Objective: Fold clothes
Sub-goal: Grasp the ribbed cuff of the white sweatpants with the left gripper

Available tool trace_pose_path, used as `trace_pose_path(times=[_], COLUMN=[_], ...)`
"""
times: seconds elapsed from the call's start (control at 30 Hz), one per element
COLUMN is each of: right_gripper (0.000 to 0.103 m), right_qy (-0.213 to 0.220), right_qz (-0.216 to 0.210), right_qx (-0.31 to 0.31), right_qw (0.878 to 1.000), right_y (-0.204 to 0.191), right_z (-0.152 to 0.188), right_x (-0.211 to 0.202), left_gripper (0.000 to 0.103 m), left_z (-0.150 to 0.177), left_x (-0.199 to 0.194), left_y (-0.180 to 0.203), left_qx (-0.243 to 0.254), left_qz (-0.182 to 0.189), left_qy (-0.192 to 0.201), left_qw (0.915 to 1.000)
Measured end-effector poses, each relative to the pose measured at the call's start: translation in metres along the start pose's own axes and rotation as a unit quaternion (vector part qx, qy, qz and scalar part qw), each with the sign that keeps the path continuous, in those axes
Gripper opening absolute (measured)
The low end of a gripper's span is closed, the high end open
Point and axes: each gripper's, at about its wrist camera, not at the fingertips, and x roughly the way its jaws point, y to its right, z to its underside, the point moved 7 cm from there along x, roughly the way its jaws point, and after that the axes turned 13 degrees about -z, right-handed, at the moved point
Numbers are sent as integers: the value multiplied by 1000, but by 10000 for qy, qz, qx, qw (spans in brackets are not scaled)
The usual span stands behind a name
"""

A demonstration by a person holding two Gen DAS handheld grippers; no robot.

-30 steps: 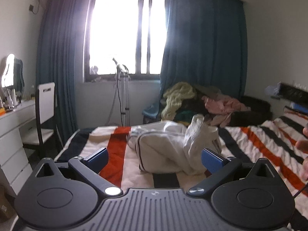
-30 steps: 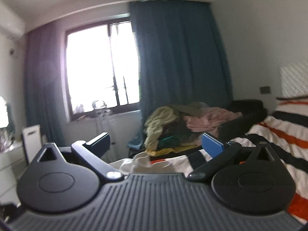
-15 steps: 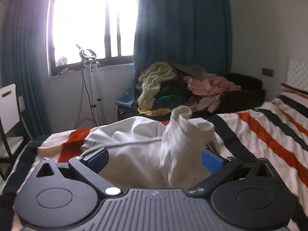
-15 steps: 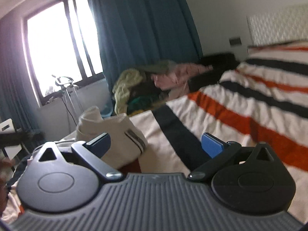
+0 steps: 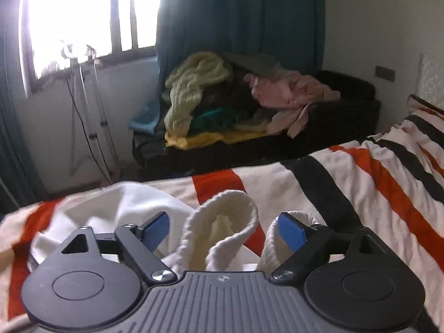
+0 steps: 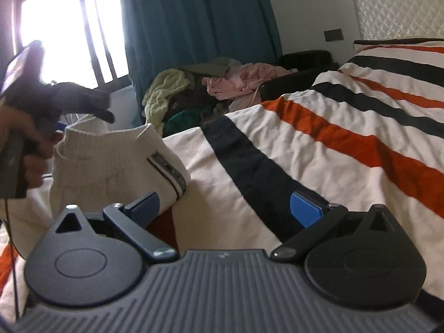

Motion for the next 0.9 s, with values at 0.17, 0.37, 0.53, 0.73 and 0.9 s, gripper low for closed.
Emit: trace_pose_path(times=[0.17, 0.37, 0.53, 0.73, 0.9], right_gripper=[102, 103, 103, 103, 103], right_qy=[122, 873, 1267, 1256, 1015], right_qz=[-20, -207, -248, -434, -536], right_qx=[-72, -145, -390, -707, -941], right_qw=[9999, 9959, 9909, 9886, 9889], right_y=[-3, -8, -17, -36, -51], right_z=[2, -12, -19, -21, -22], right_x=[-2, -31, -53, -89, -115], left_gripper=[20, 15, 15, 13, 13], left_z=[-2, 21, 58, 128, 190], left_x=[-17, -122, -223, -298, -305], left_y=[-13, -49, -79, -122, -174], left_qx=[-327, -314, -391, -624, -809], left_qz=[-57, 94, 215, 152, -83], left_qy=[104, 740, 1165, 1137, 692], left_qw=[9994, 9967, 9922, 9914, 9943])
